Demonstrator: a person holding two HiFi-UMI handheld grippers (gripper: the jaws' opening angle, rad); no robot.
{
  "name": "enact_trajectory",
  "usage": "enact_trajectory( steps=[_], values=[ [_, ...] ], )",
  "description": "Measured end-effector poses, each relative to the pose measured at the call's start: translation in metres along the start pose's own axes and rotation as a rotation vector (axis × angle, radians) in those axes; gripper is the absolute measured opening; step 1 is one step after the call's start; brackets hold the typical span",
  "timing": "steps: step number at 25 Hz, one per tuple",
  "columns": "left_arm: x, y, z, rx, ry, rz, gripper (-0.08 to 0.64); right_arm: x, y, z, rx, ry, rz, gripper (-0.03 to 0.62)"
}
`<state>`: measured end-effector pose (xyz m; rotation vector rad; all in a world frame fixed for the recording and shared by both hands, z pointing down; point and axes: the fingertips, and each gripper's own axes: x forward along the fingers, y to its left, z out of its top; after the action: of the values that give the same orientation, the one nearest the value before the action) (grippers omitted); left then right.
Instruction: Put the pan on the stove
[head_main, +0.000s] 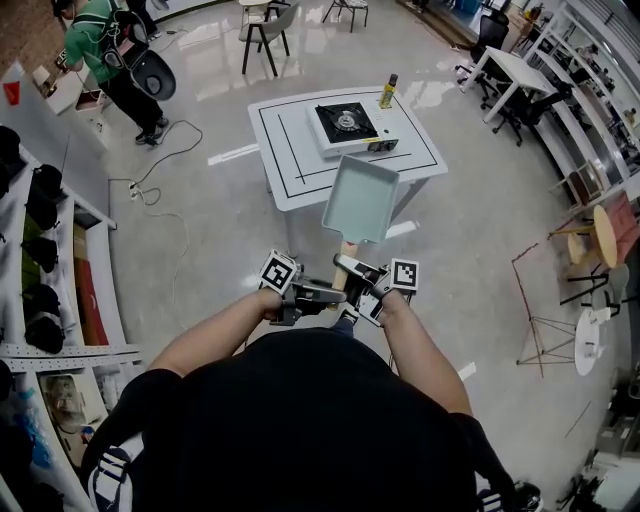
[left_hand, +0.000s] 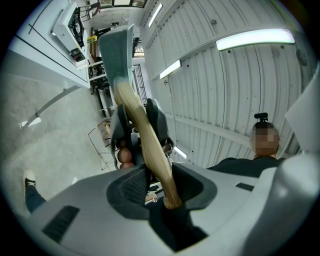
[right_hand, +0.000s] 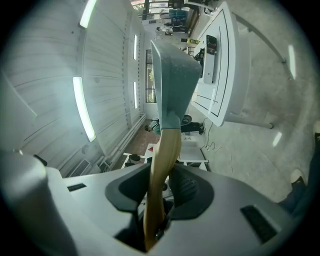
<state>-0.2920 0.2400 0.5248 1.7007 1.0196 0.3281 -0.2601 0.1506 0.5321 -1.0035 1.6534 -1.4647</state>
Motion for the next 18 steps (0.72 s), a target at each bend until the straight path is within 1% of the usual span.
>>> enact_trajectory(
  steps=[5,18],
  values=[
    [0.01,0.006,0.006,-0.027,-0.001,-0.01,0.141,-0.008,-0.004,0.01,0.015,-0.011,0.009,0.115],
    [0.031,0.031,0.033,-0.035,0.0,0.011,0.141,-0.024,-0.018,0.048,0.028,-0.002,0.019,0.117]
  ],
)
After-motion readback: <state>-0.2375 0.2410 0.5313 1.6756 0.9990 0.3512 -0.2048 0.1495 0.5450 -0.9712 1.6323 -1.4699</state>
